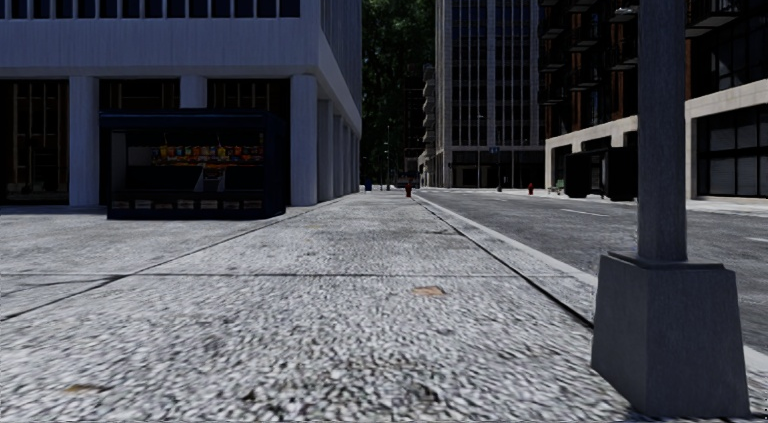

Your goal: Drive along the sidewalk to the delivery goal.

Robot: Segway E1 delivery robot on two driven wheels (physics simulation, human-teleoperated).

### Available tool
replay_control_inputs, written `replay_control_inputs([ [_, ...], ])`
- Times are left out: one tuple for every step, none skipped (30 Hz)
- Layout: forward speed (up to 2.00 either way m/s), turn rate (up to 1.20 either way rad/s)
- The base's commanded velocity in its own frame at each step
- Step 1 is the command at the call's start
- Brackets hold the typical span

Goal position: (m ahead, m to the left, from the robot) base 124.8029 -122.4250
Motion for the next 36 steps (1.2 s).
replay_control_inputs([
  [2.00, 0.00],
  [2.00, 0.00],
  [2.00, 0.00],
  [2.00, 0.00],
  [2.00, 0.00],
  [2.00, 0.00],
  [2.00, 0.00],
  [2.00, 0.00],
  [2.00, 0.00],
  [2.00, 0.00],
  [2.00, 0.00],
  [2.00, 0.00],
  [2.00, 0.00],
  [2.00, 0.00],
  [2.00, 0.00],
  [2.00, 0.00],
  [2.00, 0.00],
  [2.00, 0.00],
  [2.00, 0.00],
  [2.00, 0.00],
  [2.00, 0.00],
  [2.00, 0.00],
  [2.00, 0.00],
  [2.00, 0.00],
  [2.00, 0.00],
  [2.00, 0.00],
  [2.00, 0.00],
  [2.00, 0.00],
  [2.00, 0.00],
  [2.00, 0.00],
  [2.00, 0.00],
  [2.00, 0.00],
  [2.00, 0.00],
  [2.00, 0.00],
  [2.00, 0.00],
  [2.00, 0.00],
])
